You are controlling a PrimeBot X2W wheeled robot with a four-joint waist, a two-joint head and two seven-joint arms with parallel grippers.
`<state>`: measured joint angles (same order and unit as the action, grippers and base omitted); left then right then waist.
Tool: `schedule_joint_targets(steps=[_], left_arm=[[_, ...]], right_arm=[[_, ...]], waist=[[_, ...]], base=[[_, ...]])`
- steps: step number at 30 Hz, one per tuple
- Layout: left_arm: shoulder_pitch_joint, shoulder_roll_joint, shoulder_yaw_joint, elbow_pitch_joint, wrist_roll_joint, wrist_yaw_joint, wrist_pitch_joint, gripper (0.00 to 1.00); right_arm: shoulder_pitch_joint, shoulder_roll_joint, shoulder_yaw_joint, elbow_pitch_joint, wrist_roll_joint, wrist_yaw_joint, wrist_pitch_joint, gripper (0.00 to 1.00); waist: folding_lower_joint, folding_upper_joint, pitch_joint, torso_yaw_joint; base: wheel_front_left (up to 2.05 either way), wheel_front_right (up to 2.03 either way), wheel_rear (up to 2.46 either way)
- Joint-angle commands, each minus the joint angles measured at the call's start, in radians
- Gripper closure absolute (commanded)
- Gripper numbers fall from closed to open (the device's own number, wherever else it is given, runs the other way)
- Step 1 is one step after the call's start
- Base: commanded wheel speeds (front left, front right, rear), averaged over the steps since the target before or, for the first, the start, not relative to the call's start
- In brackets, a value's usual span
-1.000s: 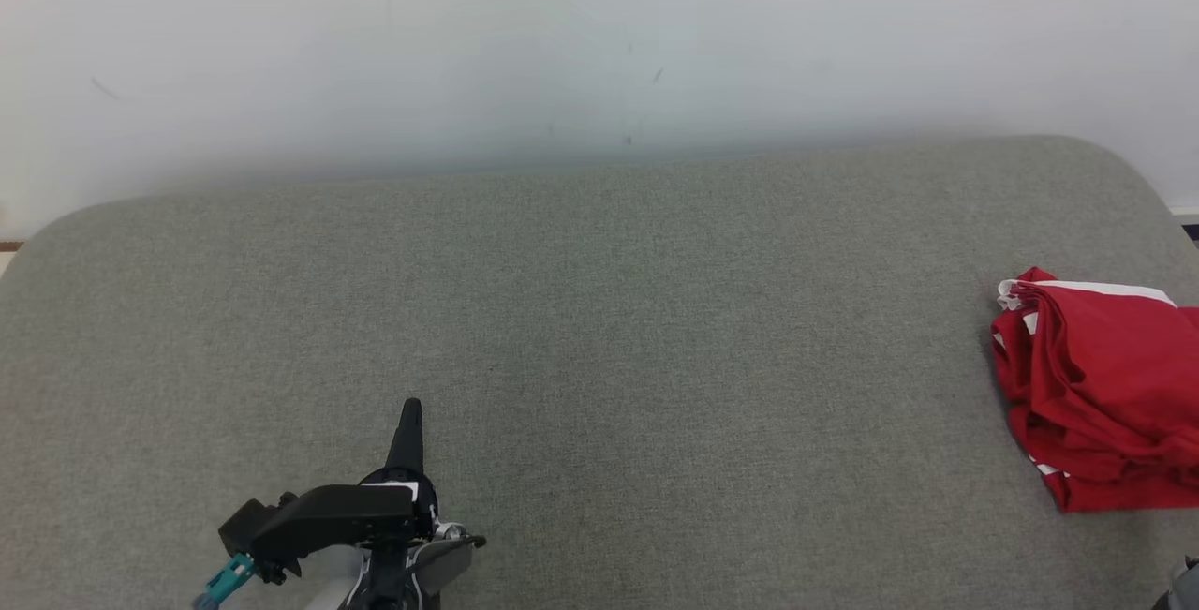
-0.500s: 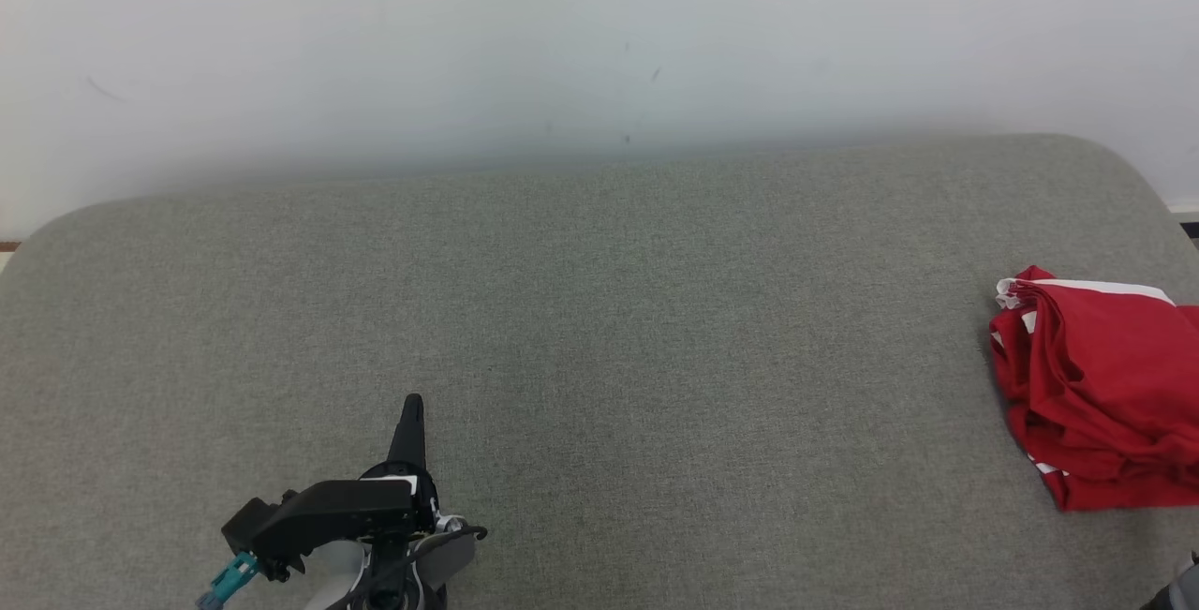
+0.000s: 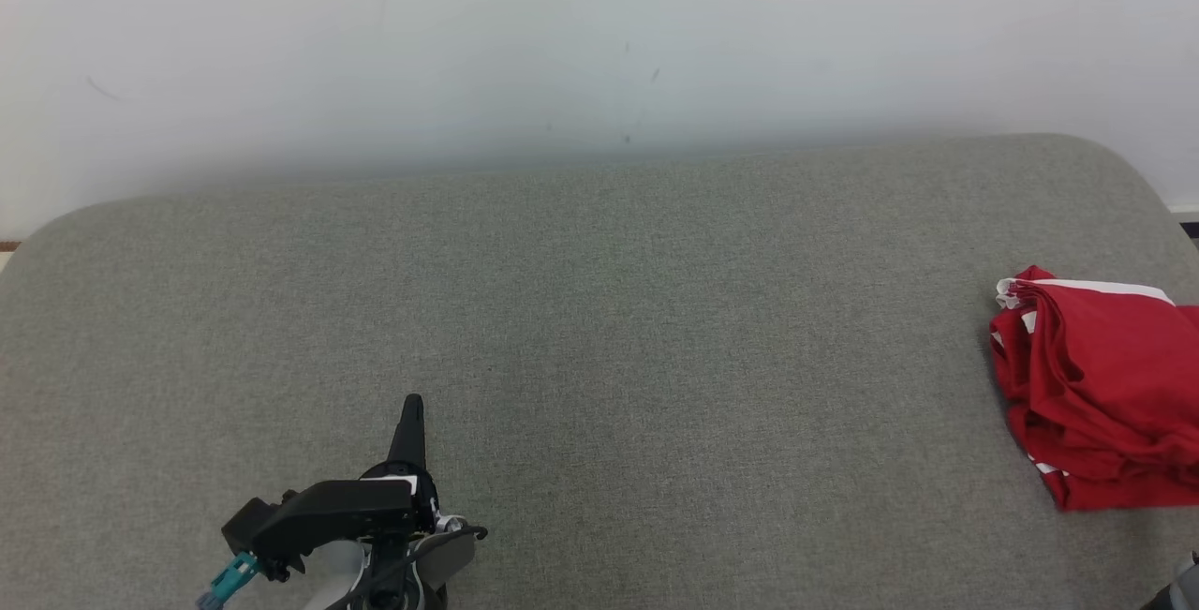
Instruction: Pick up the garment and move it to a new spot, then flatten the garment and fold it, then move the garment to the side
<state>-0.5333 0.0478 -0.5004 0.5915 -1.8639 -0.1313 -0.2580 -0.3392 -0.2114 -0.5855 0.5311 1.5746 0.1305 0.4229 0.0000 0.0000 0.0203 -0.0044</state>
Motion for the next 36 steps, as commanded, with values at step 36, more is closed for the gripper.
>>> schedule_joint_targets(steps=[36], left_arm=[[-0.004,0.001,-0.001,0.004,-0.004,-0.005,-0.005,1.00]], right_arm=[[-0.006,0.003,-0.005,0.001,-0.006,0.000,0.007,1.00]], waist=[[0.0000,0.0000,0.000,0.000]], base=[[0.00,0.00,0.00]])
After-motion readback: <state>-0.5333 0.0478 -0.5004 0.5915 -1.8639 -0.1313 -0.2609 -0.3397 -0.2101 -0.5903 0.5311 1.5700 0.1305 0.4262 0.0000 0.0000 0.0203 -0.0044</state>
